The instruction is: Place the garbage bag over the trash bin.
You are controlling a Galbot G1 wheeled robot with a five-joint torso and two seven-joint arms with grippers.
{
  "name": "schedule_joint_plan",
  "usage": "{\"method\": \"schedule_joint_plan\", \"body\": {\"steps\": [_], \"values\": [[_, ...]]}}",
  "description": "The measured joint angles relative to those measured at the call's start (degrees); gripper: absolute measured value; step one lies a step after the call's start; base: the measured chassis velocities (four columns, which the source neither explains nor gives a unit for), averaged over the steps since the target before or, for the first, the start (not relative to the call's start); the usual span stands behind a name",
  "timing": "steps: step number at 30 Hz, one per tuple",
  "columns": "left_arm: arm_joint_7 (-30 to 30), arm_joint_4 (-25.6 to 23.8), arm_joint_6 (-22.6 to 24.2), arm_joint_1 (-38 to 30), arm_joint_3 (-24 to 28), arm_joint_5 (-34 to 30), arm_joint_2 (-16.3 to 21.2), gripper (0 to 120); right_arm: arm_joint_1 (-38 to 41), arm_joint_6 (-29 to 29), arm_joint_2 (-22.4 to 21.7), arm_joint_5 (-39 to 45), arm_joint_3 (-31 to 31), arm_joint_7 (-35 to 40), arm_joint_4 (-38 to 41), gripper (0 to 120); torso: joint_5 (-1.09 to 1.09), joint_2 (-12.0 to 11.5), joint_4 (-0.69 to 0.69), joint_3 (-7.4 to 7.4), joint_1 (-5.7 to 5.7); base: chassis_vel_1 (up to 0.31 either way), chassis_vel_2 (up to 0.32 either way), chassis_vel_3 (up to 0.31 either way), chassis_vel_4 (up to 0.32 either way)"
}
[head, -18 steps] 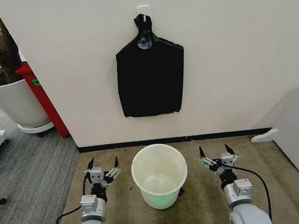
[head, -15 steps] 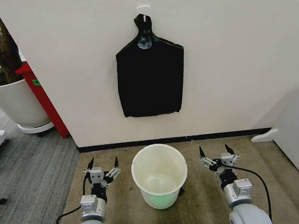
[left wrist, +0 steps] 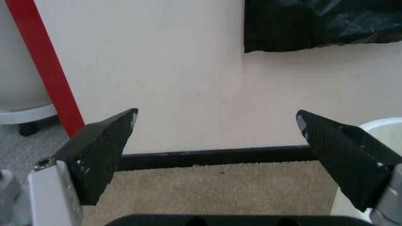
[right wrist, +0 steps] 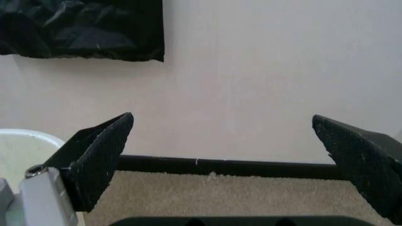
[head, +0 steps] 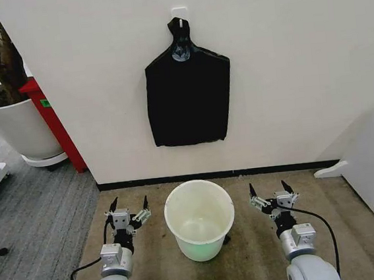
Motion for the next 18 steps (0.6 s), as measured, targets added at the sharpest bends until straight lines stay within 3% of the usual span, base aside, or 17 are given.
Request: {"method": "schedule_joint_plan", "body": {"steps": [18], "values": [[0.0,0.0,0.0,0.0,0.0,0.0,0.0,100,0.0,0.0,0.0,0.0,0.0,0.0,0.0,100,0.0,0.0,0.0,0.0,0.0,0.0,0.0,0.0,0.0]]}}
